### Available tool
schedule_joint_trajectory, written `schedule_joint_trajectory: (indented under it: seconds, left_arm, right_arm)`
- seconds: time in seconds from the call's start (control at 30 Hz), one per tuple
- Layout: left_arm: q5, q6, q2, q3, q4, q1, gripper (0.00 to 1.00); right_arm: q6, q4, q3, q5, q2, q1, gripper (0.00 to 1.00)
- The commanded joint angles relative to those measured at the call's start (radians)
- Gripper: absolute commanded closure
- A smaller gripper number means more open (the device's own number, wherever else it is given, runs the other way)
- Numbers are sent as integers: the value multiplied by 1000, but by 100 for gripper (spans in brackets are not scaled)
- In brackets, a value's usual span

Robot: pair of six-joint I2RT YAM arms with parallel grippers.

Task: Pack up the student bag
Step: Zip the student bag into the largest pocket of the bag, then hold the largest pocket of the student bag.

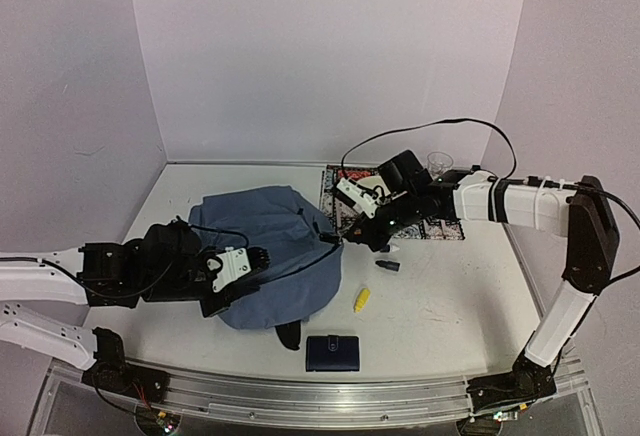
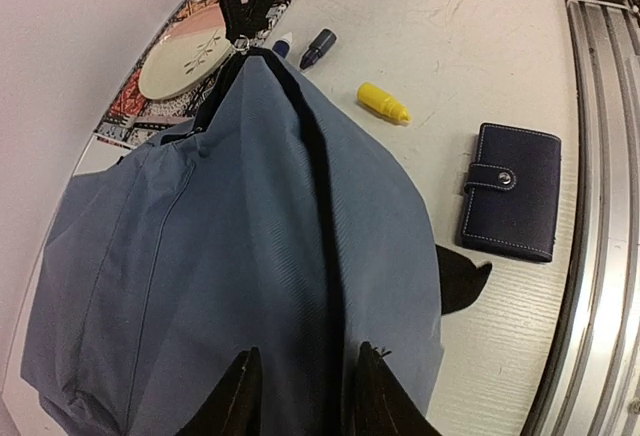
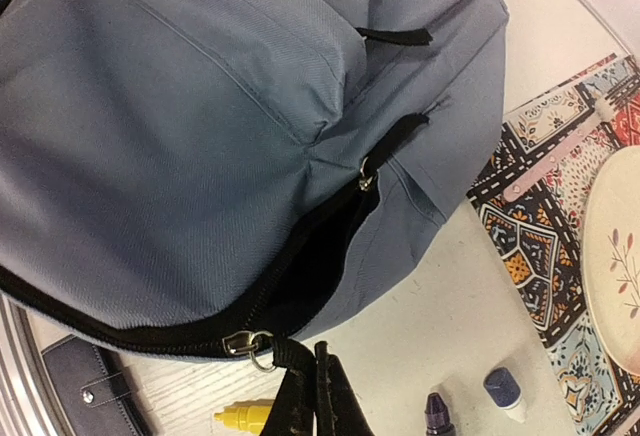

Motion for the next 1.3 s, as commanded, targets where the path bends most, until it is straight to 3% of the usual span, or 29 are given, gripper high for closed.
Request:
schedule_joint_trajectory:
  seconds: [0.0, 0.1, 0.3, 0.47, 0.67, 0.8, 0.87, 0.97, 1.03, 1.27]
  left_arm:
    - [-17, -49, -29, 46, -2, -6, 56]
    - [12, -96, 20, 60, 125, -6, 45]
    - [29, -230, 182, 61, 440, -7, 37]
    - [46, -250, 371, 197, 457, -14, 34]
    - [32, -241, 496, 234, 483, -21, 36]
    - [-45, -251, 531, 209, 493, -23, 46]
    - [-54, -254, 544, 202, 493, -23, 57]
    - [-39, -260, 544, 199, 492, -30, 86]
    - [-35, -249, 524, 187, 490, -47, 98]
    - [-29, -234, 400, 105, 429, -123, 100]
  right_arm:
    - [-8, 18, 43, 42, 4, 24, 100]
    - [5, 48, 30, 18, -11, 60, 100]
    - [28, 59, 12, 8, -49, 120, 100]
    - [42, 59, 7, 4, -72, 148, 100]
    - [48, 57, 18, -6, -85, 173, 100]
    - [49, 57, 16, 5, -94, 175, 100]
    - [44, 56, 16, 12, -97, 175, 100]
    - [33, 56, 19, 42, -97, 175, 100]
    - [21, 57, 20, 95, -90, 171, 100]
    - [17, 55, 55, 161, -2, 47, 100]
